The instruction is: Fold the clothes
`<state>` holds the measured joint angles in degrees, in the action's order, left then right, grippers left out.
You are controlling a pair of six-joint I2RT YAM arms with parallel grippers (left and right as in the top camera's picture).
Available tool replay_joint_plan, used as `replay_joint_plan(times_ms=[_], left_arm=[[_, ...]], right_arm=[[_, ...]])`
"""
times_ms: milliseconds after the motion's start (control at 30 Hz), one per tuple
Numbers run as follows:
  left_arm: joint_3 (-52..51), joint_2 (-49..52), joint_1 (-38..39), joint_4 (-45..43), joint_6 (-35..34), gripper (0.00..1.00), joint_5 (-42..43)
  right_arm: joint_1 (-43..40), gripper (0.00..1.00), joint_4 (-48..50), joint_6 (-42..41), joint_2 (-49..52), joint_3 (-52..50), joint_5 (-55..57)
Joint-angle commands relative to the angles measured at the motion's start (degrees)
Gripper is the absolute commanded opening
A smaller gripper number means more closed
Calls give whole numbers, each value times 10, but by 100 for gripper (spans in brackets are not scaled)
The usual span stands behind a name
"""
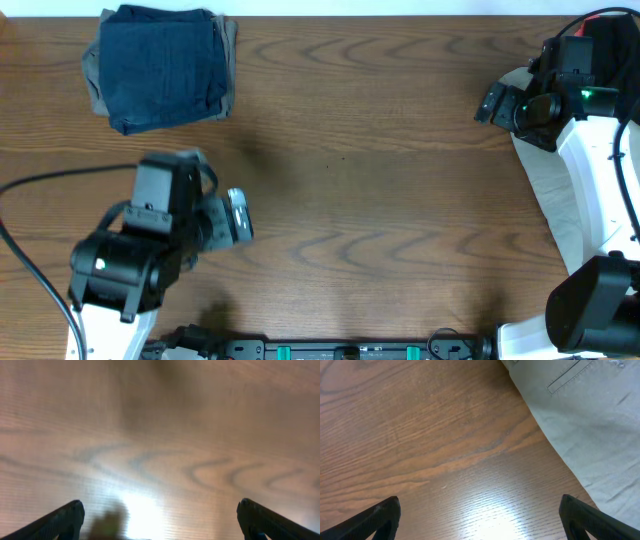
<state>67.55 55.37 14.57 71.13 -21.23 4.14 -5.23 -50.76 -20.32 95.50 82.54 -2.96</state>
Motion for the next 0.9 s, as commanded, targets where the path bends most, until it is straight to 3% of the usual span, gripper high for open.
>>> replay_joint_plan(times_ms=[0,433,567,700,867], left_arm=[[-3,-9,8,24,-12,98,2],[-3,-7,8,34,-13,98,2],[-12,-11,8,7,-42,98,2],[-58,-52,7,-79,-39,98,2],[-196,-163,-14,-239,-14,98,2]], right_arm=[[-3,99,0,7,2,1,4],[-3,99,0,7,2,1,4],[-3,99,0,7,2,1,4],[-3,99,0,7,2,1,4],[-3,99,0,7,2,1,4]])
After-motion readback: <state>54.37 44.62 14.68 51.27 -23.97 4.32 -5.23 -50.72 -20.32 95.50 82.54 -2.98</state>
